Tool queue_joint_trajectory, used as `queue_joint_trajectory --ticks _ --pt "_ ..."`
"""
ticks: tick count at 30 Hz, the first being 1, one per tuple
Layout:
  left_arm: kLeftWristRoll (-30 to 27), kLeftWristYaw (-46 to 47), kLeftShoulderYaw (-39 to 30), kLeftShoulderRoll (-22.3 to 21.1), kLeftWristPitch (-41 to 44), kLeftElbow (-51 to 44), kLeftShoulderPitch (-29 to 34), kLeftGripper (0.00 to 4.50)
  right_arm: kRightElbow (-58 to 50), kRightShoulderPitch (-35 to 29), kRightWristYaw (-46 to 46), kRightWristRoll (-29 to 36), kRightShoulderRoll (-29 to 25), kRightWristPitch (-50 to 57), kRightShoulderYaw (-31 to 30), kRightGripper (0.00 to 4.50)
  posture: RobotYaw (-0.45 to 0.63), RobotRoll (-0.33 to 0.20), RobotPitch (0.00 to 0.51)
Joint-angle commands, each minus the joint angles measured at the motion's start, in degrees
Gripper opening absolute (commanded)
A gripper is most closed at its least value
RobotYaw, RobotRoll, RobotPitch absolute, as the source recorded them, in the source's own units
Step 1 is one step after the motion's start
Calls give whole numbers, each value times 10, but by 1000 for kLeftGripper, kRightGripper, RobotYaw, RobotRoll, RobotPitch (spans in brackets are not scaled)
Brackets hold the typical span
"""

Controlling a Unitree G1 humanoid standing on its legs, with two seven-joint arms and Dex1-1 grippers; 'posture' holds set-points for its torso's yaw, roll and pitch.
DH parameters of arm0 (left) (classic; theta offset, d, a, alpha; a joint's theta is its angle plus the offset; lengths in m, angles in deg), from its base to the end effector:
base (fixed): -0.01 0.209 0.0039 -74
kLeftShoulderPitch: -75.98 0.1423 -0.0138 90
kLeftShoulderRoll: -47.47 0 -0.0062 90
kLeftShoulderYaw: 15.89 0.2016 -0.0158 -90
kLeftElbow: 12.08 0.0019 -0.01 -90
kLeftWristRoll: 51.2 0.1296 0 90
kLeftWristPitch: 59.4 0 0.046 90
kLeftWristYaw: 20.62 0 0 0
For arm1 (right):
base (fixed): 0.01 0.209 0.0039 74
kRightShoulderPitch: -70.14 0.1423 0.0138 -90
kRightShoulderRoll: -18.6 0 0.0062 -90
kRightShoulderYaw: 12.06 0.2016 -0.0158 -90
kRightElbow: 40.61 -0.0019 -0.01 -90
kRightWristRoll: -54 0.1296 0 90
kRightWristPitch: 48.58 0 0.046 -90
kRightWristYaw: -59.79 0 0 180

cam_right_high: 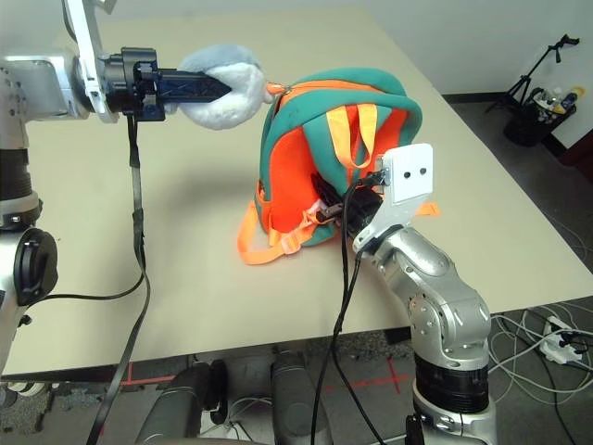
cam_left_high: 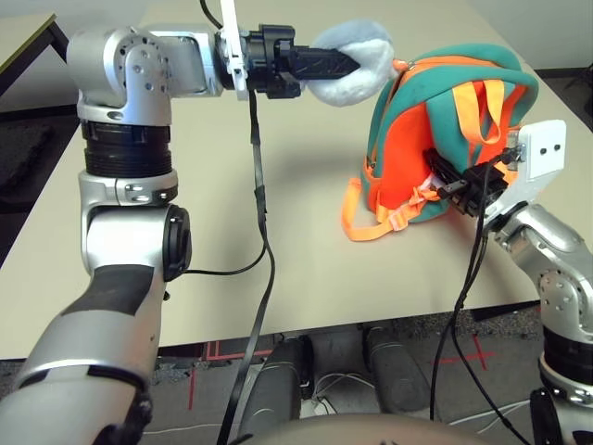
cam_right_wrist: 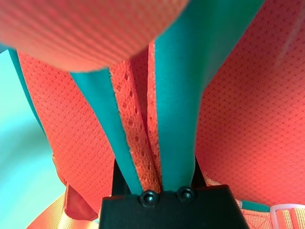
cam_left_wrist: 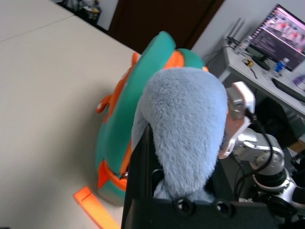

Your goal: Put the pencil case into the backpack and zip it.

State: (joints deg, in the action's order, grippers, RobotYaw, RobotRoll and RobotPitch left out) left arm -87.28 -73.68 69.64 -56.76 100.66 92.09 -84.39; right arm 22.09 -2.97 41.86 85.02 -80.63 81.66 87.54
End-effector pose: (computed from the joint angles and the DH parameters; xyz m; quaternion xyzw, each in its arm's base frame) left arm 0.3240 0.1860 0.3060 -0.0598 0.0961 -0.5625 0.8190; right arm 0.2226 -0.2120 0.1587 -0.0030 -0.0385 0.2426 0.9694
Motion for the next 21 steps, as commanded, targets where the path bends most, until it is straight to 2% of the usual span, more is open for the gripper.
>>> queue_joint_trajectory --ticks 1,16,21 --pt "-4 19 -29 -13 -5 7 29 413 15 -4 -3 -8 4 0 -11 159 -100 0 147" --pt "-61 59 -23 8 18 -77 192 412 22 -4 -1 -14 12 -8 -10 159 -105 0 144" --pt "-71 56 -10 10 20 -90 223 412 25 -1 -1 -18 15 -9 -12 159 -106 0 142"
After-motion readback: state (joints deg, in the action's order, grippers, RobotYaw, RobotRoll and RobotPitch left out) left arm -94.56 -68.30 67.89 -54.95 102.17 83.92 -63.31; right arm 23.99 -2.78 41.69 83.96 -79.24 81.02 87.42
